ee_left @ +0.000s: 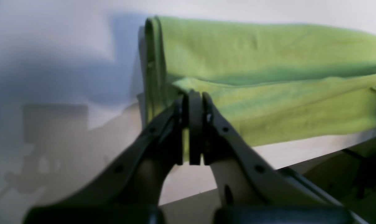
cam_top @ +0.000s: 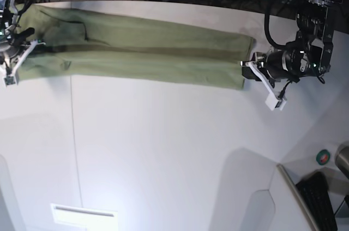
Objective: Layout the t-shirt on the table in an organized manner, then fold the t-shirt properly
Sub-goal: 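Hold the strip ends with both grippers and pull them taut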
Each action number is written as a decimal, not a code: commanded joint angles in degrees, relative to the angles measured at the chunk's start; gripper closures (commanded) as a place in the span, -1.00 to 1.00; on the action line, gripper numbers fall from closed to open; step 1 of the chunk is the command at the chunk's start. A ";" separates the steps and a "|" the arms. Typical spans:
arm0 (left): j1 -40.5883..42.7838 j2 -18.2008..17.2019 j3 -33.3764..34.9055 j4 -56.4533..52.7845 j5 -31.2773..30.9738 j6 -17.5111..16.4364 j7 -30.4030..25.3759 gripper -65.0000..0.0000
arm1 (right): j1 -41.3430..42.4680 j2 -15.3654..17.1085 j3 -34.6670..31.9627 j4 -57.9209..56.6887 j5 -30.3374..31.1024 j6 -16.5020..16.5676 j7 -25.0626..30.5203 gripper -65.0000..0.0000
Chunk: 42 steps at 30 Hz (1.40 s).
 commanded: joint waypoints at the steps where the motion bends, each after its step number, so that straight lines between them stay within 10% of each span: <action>1: -0.43 -1.02 -0.67 1.13 -0.30 -0.13 -0.63 1.00 | 0.23 0.90 0.56 0.85 -0.13 -0.47 0.69 1.00; 27: 2.29 -0.75 -0.05 1.04 0.05 -0.13 -0.80 1.00 | 0.23 0.90 0.29 -0.73 -0.13 -0.47 0.60 1.00; 42: -0.08 -0.66 -0.41 1.13 0.14 0.13 -0.98 1.00 | 0.05 -0.15 0.20 4.19 -0.04 -0.47 -9.77 1.00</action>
